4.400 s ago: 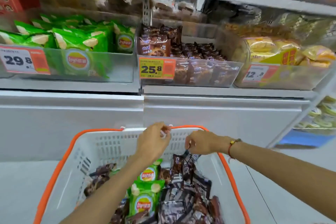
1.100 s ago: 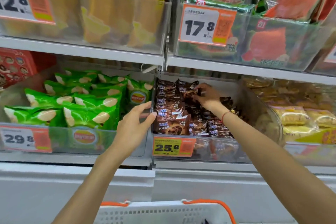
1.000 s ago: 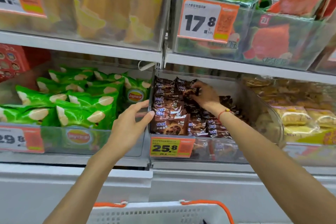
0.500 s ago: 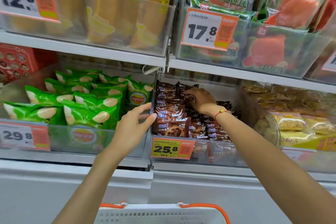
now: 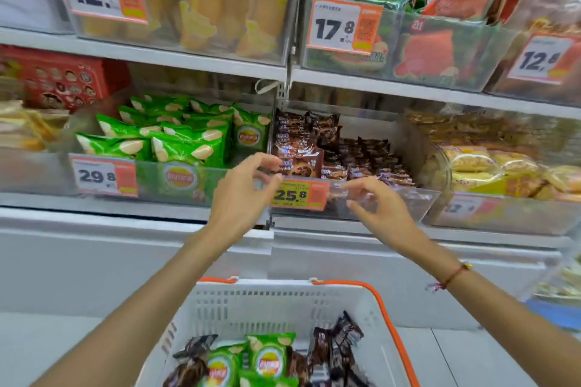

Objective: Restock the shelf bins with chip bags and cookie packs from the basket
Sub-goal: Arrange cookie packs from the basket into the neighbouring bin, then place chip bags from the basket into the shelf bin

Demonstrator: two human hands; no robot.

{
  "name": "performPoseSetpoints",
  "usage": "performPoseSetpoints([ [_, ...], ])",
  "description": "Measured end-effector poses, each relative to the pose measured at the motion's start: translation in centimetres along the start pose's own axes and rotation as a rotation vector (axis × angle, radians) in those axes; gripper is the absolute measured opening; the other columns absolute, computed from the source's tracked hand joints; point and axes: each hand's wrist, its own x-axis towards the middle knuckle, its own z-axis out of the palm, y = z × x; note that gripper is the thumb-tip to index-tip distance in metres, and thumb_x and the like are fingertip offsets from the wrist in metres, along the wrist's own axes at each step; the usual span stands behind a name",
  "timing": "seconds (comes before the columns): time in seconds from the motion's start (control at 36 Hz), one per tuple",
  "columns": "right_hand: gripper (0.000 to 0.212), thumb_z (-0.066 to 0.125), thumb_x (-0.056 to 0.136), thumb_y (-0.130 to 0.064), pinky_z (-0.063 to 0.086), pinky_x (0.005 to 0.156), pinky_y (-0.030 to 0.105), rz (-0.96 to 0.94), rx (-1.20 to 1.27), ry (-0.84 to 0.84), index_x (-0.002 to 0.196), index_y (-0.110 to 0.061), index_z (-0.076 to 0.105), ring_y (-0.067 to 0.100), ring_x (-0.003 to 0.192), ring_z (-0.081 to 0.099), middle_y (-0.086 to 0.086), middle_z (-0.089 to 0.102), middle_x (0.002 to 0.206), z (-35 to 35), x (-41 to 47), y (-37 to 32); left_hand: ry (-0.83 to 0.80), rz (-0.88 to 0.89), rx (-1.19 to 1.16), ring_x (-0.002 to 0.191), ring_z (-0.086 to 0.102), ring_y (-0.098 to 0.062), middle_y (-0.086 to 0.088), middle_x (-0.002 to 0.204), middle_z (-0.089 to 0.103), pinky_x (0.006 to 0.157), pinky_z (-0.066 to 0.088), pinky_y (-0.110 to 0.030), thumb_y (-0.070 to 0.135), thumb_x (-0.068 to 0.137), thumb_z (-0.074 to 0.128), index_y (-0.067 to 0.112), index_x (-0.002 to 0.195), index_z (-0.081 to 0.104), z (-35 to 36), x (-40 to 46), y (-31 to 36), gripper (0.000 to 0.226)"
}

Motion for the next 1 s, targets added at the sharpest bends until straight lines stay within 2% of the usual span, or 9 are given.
performPoseSetpoints([
  [0.14, 0.03, 0.064, 0.086, -0.002, 0.043, 0.072, 0.019, 0.154, 0.119, -0.223, 0.093, -0.031, 0.066, 0.013, 0.083, 0.06, -0.005, 0.068, 0.091, 5.6, -6.9, 0.0, -0.205, -0.161, -0.012, 0.077, 0.063, -0.003, 0.024, 0.085, 0.066, 0.076, 0.053, -0.033, 0.024, 0.083, 0.065, 0.038, 0.088, 0.062, 1.1, -6.9, -4.5, 0.015],
  [0.28, 0.024, 0.058, 0.088, -0.005, 0.045, 0.071, 0.018, 0.282, 0.097, -0.489, 0.094, -0.026, 0.067, 0.012, 0.079, 0.059, -0.018, 0.061, 0.081, 12.4, -13.3, 2.2, -0.46, -0.355, -0.006, 0.087, 0.065, -0.011, 0.016, 0.09, 0.067, 0.085, 0.053, -0.034, 0.02, 0.084, 0.066, 0.036, 0.082, 0.063, 3.0, -13.7, -10.9, 0.017],
  [0.36, 0.02, 0.055, 0.09, -0.013, 0.049, 0.077, 0.031, 0.305, 0.039, -0.738, 0.105, -0.018, 0.067, 0.02, 0.085, 0.062, -0.001, 0.067, 0.093, 16.2, -16.8, 4.1, -0.635, -0.477, -0.005, 0.092, 0.061, -0.013, 0.008, 0.091, 0.065, 0.077, 0.048, -0.018, 0.011, 0.089, 0.064, 0.022, 0.092, 0.067, 4.6, -16.9, -14.6, 0.012],
  [0.47, 0.029, 0.055, 0.095, -0.022, 0.044, 0.079, 0.031, 0.323, -0.065, -0.956, 0.122, -0.012, 0.058, 0.029, 0.106, 0.057, 0.009, 0.059, 0.119, 20.6, -19.7, 5.8, -0.742, -0.585, 0.036, 0.088, 0.057, -0.01, 0.0, 0.097, 0.059, 0.074, 0.045, -0.014, 0.006, 0.093, 0.057, 0.006, 0.111, 0.064, 7.0, -20.0, -18.8, 0.019],
  [0.56, 0.048, 0.05, 0.097, -0.039, 0.043, 0.091, 0.039, 0.328, -0.164, -0.995, 0.137, -0.014, 0.043, 0.033, 0.12, 0.047, 0.013, 0.047, 0.132, 23.1, -21.3, 6.7, -0.828, -0.714, 0.065, 0.081, 0.052, -0.013, -0.009, 0.107, 0.055, 0.07, 0.049, -0.02, 0.002, 0.094, 0.055, 0.004, 0.117, 0.053, 8.5, -22.1, -21.2, 0.023],
  [0.64, 0.062, 0.052, 0.096, -0.034, 0.038, 0.104, 0.044, 0.293, -0.253, -1.03, 0.148, -0.012, 0.026, 0.033, 0.13, 0.037, 0.014, 0.036, 0.143, 24.7, -22.2, 7.5, -0.897, -0.783, 0.088, 0.11, 0.048, -0.023, -0.014, 0.132, 0.044, 0.083, 0.041, -0.025, 0.011, 0.095, 0.058, 0.001, 0.141, 0.034, 10.0, -23.2, -22.7, 0.053],
  [0.75, 0.068, 0.058, 0.092, -0.043, 0.036, 0.105, 0.042, 0.253, -0.269, -1.032, 0.146, -0.013, 0.032, 0.03, 0.13, 0.039, 0.012, 0.039, 0.144, 26.4, -22.6, 7.9, -0.845, -0.759, 0.166, 0.125, 0.046, -0.025, -0.01, 0.142, 0.042, 0.095, 0.04, -0.028, 0.027, 0.09, 0.065, 0.006, 0.145, 0.032, 11.7, -23.8, -24.1, 0.067],
  [0.86, 0.069, 0.066, 0.083, -0.053, 0.038, 0.102, 0.037, 0.281, -0.202, -1.007, 0.137, -0.015, 0.047, 0.027, 0.124, 0.044, 0.006, 0.047, 0.138, 27.7, -22.8, 8.6, -0.879, -0.725, 0.223, 0.116, 0.051, -0.027, -0.013, 0.13, 0.051, 0.088, 0.041, -0.028, 0.032, 0.09, 0.065, 0.005, 0.136, 0.038, 12.3, -24.8, -25.0, 0.06],
  [1.0, 0.068, 0.077, 0.076, -0.042, 0.042, 0.094, 0.029, 0.459, -0.054, -0.971, 0.13, -0.009, 0.052, 0.021, 0.116, 0.05, 0.006, 0.051, 0.131, 27.6, -22.7, 8.4, -0.864, -0.762, 0.121, 0.097, 0.05, -0.019, -0.003, 0.108, 0.051, 0.076, 0.043, -0.026, 0.025, 0.094, 0.06, 0.001, 0.131, 0.036, 12.3, -25.7, -24.8, 0.051],
])
